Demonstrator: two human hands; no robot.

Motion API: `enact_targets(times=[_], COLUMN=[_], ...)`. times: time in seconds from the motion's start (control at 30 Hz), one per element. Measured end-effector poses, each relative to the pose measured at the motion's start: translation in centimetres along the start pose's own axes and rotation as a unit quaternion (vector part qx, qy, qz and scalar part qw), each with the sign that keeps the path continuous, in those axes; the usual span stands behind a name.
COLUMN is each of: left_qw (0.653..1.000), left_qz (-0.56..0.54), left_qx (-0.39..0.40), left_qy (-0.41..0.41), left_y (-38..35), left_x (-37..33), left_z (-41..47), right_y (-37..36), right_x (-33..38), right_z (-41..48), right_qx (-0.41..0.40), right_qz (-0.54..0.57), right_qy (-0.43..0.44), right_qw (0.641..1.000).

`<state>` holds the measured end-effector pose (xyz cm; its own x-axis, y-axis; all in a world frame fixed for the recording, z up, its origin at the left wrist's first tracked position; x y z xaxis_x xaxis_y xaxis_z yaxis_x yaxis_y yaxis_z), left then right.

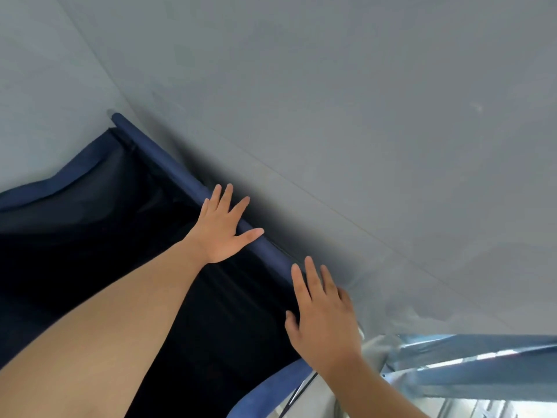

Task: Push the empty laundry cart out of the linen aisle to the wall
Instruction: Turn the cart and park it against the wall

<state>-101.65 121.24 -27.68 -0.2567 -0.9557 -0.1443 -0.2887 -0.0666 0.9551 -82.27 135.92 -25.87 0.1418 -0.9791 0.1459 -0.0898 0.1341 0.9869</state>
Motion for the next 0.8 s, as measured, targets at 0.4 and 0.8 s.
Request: enact_targets(times=[0.4, 0.8], left_qw=[1.000, 1.000], left_qz=[0.011, 0.006], left_qx=[-0.001, -0.002], left_qy=[-0.006, -0.004], left_y=[0.0, 0.5], left_x=[-0.7, -2.4], left_z=[0.3, -1.5], right_y=[0.1, -1.2], right_x=[-0.5, -0.9], right_z=[-0.1, 0.6], right_qx=[-0.014, 0.029], right_qz=[-0.011, 0.023], right_qy=[-0.001, 0.017], right_qw=[1.000, 0.999])
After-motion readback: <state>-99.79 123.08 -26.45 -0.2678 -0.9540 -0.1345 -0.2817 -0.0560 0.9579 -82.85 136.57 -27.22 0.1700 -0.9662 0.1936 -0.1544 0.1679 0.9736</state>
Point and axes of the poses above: each hand's wrist, its own z-axis towards the middle knuckle, its own y-axis out of the back of the hand, x = y × z, the point moved 10 cm from there along z, towards the middle knuckle, and after that the axes turned 11 degrees about y, right-handed, at the moved point
